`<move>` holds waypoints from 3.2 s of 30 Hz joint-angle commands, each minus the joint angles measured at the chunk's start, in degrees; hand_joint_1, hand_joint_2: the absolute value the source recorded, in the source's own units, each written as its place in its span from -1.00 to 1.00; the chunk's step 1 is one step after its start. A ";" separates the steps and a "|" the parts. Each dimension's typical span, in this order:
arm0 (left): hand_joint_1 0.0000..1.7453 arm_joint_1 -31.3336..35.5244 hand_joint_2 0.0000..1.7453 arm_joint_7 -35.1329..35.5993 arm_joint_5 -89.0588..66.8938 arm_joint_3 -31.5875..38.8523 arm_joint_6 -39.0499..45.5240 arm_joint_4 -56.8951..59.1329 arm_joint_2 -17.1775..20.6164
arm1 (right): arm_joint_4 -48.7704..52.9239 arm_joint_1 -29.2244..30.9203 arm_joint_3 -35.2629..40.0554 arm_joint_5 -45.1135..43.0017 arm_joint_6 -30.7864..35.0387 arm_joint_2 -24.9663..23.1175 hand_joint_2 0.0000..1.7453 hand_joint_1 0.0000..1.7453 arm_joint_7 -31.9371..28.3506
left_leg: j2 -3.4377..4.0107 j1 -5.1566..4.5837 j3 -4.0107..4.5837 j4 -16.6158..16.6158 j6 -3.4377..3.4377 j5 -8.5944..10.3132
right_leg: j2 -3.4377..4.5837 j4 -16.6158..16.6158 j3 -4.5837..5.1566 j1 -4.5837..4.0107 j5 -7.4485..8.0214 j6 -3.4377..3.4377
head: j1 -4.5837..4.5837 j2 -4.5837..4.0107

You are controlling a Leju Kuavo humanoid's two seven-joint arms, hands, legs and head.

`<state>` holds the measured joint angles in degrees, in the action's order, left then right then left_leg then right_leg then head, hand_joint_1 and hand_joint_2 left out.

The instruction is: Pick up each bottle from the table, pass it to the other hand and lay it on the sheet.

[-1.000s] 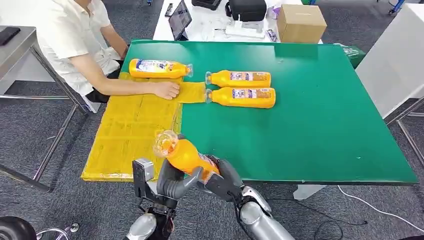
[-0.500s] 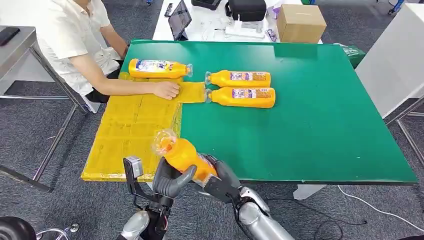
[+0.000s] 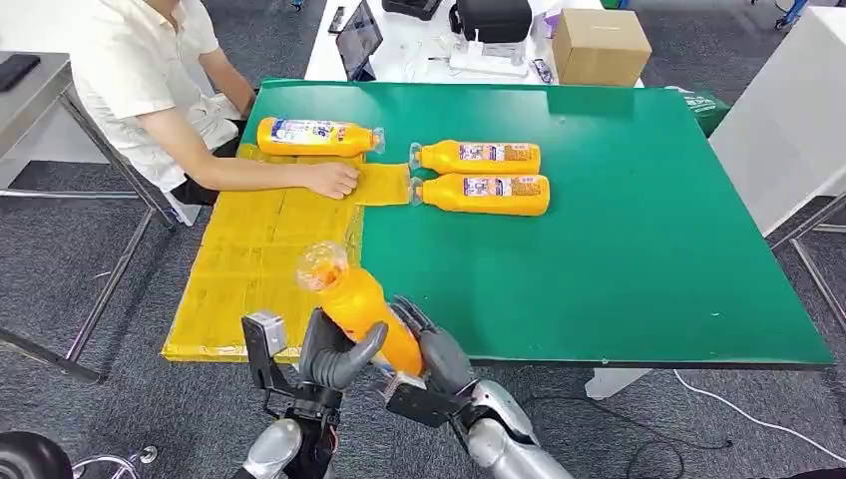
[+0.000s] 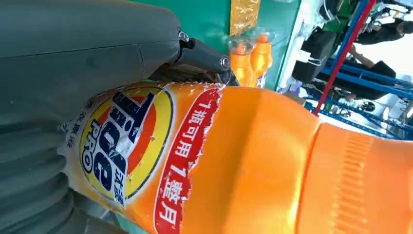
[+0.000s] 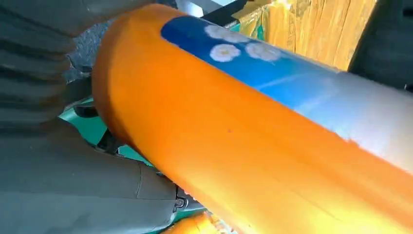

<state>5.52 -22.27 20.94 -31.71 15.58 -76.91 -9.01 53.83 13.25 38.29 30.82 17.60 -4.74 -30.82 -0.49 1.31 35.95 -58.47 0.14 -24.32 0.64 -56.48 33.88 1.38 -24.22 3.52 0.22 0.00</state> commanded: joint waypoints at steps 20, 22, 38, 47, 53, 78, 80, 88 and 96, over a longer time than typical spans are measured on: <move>1.00 4.65 1.00 1.63 -34.73 8.50 -0.35 -3.14 7.28 | 14.31 -6.09 1.14 7.67 5.26 5.79 -1.00 -1.00 -4.11 | 0.01 0.02 -0.25 0.05 -0.07 -0.10 | -0.09 0.05 -0.28 -0.07 -0.10 -0.19 | 0.00 0.00; 1.00 5.28 1.00 2.07 -35.40 8.81 -2.07 -1.88 7.34 | 14.27 -6.40 -0.05 7.36 5.57 5.65 -1.00 -1.00 -4.36 | 0.03 0.00 -0.16 0.05 -0.05 -0.02 | -0.05 0.02 -0.13 -0.04 -0.04 -0.17 | 0.00 0.00; 1.00 7.69 1.00 5.84 -48.44 7.85 3.06 1.66 8.60 | 14.33 -6.89 -1.96 7.37 5.49 5.11 -1.00 -1.00 -4.96 | -0.02 0.01 -0.09 0.04 -0.03 0.03 | -0.08 0.04 -0.07 -0.03 -0.02 -0.10 | 0.00 0.00; 1.00 28.84 1.00 21.86 -76.53 11.69 7.56 42.25 6.81 | 11.43 -3.64 -1.60 7.40 1.96 1.66 -1.00 -1.00 -5.77 | -0.08 0.05 -0.22 0.09 -0.03 0.18 | -0.18 0.06 -0.25 -0.09 0.06 -0.22 | 0.02 0.00; 1.00 34.87 1.00 25.70 -77.25 13.75 3.78 53.61 4.88 | 9.54 -1.91 -0.37 6.64 0.83 0.57 -1.00 -1.00 -6.51 | -0.04 0.04 -0.09 0.02 0.09 0.27 | -0.11 -0.04 -0.06 -0.05 0.15 -0.25 | 0.00 0.00; -1.00 30.42 1.00 17.25 -79.72 12.19 5.66 46.04 3.74 | 9.93 -3.81 -0.59 5.30 1.14 2.17 -1.00 -1.00 -6.92 | 0.00 0.01 -0.26 0.06 0.08 0.23 | -0.07 -0.04 -0.23 -0.03 0.13 -0.25 | 0.00 0.00; -1.00 29.19 1.00 17.39 -79.95 11.84 6.46 42.98 3.42 | 10.09 -4.07 -0.81 5.81 1.02 2.16 -1.00 -1.00 -6.78 | -0.05 0.02 -0.32 0.08 0.04 0.21 | -0.16 -0.01 -0.31 -0.05 0.10 -0.31 | 0.02 0.00; -1.00 27.09 1.00 16.59 -80.00 10.86 6.50 38.15 3.73 | 10.53 -4.68 -1.23 6.23 0.92 2.16 -1.00 -1.00 -6.67 | 0.06 0.04 -0.29 0.05 0.03 0.17 | -0.06 -0.02 -0.24 -0.08 0.09 -0.33 | 0.00 0.00; -1.00 15.40 1.00 -1.42 -60.53 10.10 12.57 11.75 3.16 | 10.78 -5.97 -1.40 6.42 1.60 2.99 -1.00 -1.00 -7.40 | 0.01 0.02 -0.08 0.03 0.08 0.22 | -0.06 -0.06 -0.04 -0.03 0.12 -0.23 | 0.00 0.00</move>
<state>30.44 -9.26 -56.97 -19.58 22.90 -41.40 -5.33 65.18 7.55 37.40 37.31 18.80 -3.69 -37.57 -0.50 1.35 35.93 -58.47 0.30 -24.06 0.63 -56.59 33.92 1.37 -24.06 3.37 0.22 0.00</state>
